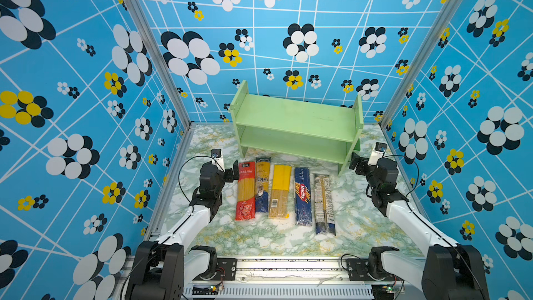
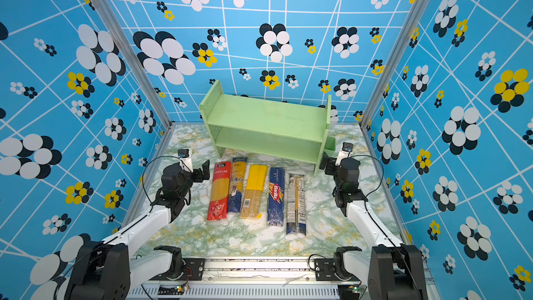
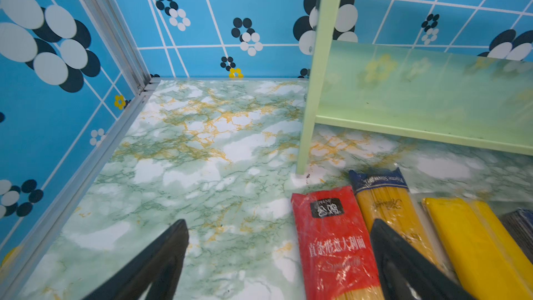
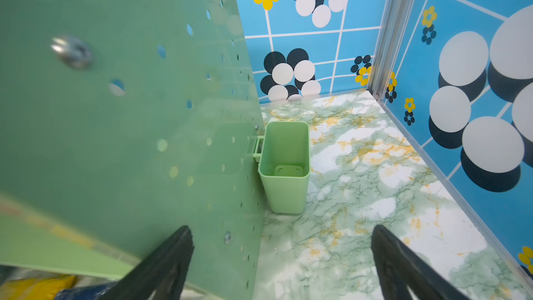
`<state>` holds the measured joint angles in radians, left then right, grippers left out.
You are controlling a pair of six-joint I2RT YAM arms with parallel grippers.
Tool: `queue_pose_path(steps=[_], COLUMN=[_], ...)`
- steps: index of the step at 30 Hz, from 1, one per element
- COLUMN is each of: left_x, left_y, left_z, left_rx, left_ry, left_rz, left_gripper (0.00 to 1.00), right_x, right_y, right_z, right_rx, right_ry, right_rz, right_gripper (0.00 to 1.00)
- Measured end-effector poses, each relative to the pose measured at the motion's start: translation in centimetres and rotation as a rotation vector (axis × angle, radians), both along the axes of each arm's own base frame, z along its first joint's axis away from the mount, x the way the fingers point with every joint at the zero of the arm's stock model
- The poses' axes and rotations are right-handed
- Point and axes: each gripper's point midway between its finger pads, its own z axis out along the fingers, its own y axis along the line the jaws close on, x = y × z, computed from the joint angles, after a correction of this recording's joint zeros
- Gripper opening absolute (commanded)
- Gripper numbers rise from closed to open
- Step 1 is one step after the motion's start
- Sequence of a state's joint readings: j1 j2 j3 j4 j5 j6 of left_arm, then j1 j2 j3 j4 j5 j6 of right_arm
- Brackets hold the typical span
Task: Arrange pasta packages on shelves
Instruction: Rotate the pasta box at the middle-left of the table.
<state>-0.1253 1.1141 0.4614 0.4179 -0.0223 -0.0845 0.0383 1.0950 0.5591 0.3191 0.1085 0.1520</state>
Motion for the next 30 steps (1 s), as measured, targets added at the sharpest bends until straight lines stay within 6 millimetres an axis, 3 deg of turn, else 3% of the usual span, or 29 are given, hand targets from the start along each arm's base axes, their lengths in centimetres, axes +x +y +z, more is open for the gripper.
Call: queue_pose_path(steps=[6,10,14,18,30], left_x=[-2.1,-4.3,-6.8,-8.7,-10.7], left_y=[-0.8,-2.9,-5.0,-5.6,-7.1], left_z=[0.0,-0.3,-2.1,-4.3,-8.6], left_rx=[-0.177,-0.283,-0.332,-0.362,-0.343], left_ry=[0.113,0.177,0.270,0.352,0.523], left_rz=[0.030,0.016,0.000,0.021,0.022], left_gripper=[0.99,0.99,0.99,0.99,0.99], right_x=[-3.5,-5.8,-7.6,-9.2,-10.8], right_y=[2.7,4.3,5.9,8.4,14.9], right_z=[-2.2,-2.2,-2.6,-3.8,-5.3], right_rx=[0.178,0.278,0.317,0.328,0.268], right_ry=[0.165,0.213,0.265,0.344,0.479], right_rz=[0.102,0.158,0.205,0.276,0.428], right_gripper=[0.99,0.99,0.98,0.97,0.96])
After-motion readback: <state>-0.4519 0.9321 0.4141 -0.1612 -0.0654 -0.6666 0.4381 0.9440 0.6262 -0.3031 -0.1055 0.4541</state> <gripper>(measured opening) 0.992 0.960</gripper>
